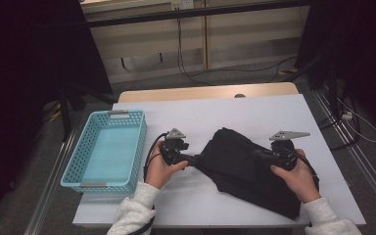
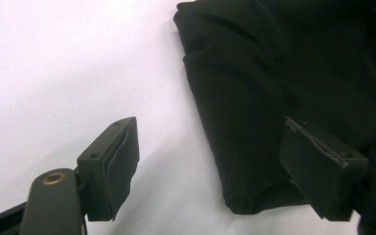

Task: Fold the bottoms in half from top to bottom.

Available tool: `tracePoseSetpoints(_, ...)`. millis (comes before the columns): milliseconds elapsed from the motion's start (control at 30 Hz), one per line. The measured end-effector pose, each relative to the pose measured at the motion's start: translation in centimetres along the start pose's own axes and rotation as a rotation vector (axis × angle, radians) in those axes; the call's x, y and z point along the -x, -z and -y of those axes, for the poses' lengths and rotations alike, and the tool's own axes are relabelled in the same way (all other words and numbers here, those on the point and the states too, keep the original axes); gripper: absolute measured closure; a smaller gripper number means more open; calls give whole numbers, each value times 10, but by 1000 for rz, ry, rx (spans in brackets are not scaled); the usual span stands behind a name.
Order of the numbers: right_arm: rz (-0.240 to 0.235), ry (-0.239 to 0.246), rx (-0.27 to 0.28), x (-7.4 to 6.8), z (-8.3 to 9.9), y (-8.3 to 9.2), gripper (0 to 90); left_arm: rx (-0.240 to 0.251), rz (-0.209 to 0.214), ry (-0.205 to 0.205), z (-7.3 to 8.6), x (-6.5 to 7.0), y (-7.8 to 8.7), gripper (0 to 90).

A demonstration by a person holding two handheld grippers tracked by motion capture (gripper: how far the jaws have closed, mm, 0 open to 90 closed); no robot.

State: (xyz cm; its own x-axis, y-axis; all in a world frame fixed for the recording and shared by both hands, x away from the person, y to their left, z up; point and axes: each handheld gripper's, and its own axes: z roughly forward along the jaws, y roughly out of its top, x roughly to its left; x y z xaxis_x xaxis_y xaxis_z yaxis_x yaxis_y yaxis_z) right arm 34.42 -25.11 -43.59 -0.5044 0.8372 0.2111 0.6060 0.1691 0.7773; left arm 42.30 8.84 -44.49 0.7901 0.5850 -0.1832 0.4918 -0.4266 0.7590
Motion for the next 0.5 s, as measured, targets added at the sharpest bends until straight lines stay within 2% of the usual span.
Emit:
tracePoseSetpoints(200, 1, -6, -7, 1, 3, 4, 886, -6, 2, 20, 2, -3, 0, 260)
tracePoseSetpoints(267, 4, -6, -2, 2, 4, 7, 887, -9, 0, 16, 2, -3, -1, 265)
tracePoseSetpoints(500, 15, 0, -39, 4, 12, 8, 886, -13, 0, 12, 2, -2, -2, 266)
